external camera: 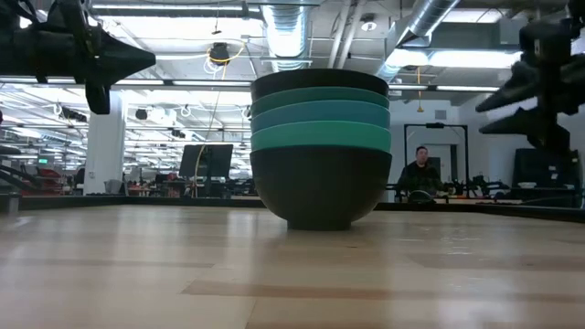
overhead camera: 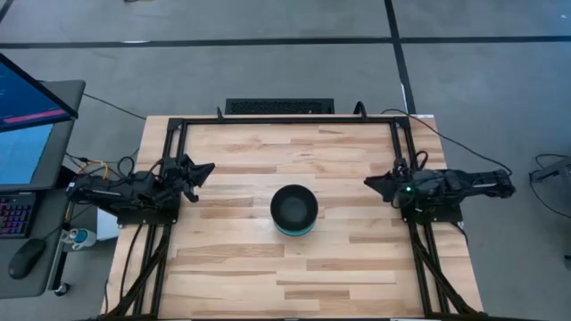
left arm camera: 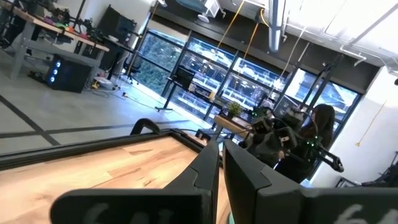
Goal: Nest bowls inside each other
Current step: Return to Home Position
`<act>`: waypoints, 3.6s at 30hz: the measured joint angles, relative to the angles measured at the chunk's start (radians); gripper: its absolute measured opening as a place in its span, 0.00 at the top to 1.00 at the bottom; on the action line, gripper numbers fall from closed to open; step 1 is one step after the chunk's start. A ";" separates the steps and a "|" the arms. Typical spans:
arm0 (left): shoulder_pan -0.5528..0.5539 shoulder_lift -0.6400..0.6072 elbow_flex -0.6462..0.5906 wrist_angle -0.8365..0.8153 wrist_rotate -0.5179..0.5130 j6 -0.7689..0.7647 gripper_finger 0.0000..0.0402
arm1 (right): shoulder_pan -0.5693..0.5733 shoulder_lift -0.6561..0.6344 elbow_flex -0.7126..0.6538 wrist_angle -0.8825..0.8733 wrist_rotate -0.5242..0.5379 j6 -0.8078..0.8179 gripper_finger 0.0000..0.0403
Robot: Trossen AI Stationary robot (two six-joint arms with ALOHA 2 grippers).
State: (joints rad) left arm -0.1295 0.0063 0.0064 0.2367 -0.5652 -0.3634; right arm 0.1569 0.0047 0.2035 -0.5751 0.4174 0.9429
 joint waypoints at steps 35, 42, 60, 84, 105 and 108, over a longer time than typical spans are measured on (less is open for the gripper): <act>0.000 0.000 0.000 -0.003 0.008 -0.045 0.97 | 0.070 0.002 -0.195 0.690 0.113 -0.322 0.52; 0.000 0.000 0.000 -0.027 0.008 -0.045 0.97 | 0.070 0.002 -0.195 0.681 0.108 -0.251 0.52; 0.000 0.000 0.000 -0.144 0.004 -0.089 0.97 | 0.070 0.002 -0.195 0.676 0.106 -0.201 0.52; 0.000 0.000 0.000 -0.144 0.005 -0.075 0.97 | 0.070 0.002 -0.195 0.676 0.105 -0.200 0.52; 0.000 0.000 0.000 -0.145 0.008 -0.074 0.97 | 0.070 0.002 -0.195 0.676 0.106 -0.200 0.52; 0.000 0.000 0.000 -0.145 0.008 -0.074 0.97 | 0.070 0.002 -0.195 0.676 0.106 -0.200 0.52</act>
State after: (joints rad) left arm -0.1295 0.0067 0.0067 0.0921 -0.5571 -0.4377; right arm 0.2268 0.0063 0.0090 0.1005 0.5232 0.7425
